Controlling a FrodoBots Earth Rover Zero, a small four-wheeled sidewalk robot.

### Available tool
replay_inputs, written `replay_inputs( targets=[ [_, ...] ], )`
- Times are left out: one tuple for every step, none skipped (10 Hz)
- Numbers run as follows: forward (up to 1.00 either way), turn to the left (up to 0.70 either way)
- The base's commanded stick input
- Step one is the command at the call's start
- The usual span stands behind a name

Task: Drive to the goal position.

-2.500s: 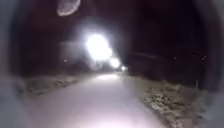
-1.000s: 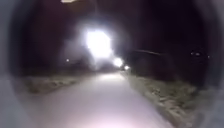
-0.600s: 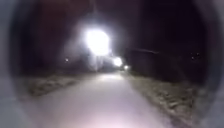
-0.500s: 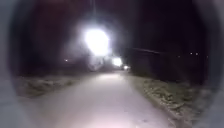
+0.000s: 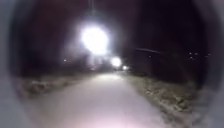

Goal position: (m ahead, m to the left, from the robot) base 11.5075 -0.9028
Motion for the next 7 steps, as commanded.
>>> replay_inputs(
  targets=[
    [1.0,0.0],
    [1.0,0.0],
    [1.0,0.0],
    [1.0,0.0],
    [1.0,0.0],
    [1.0,0.0],
    [1.0,0.0]
  ],
)
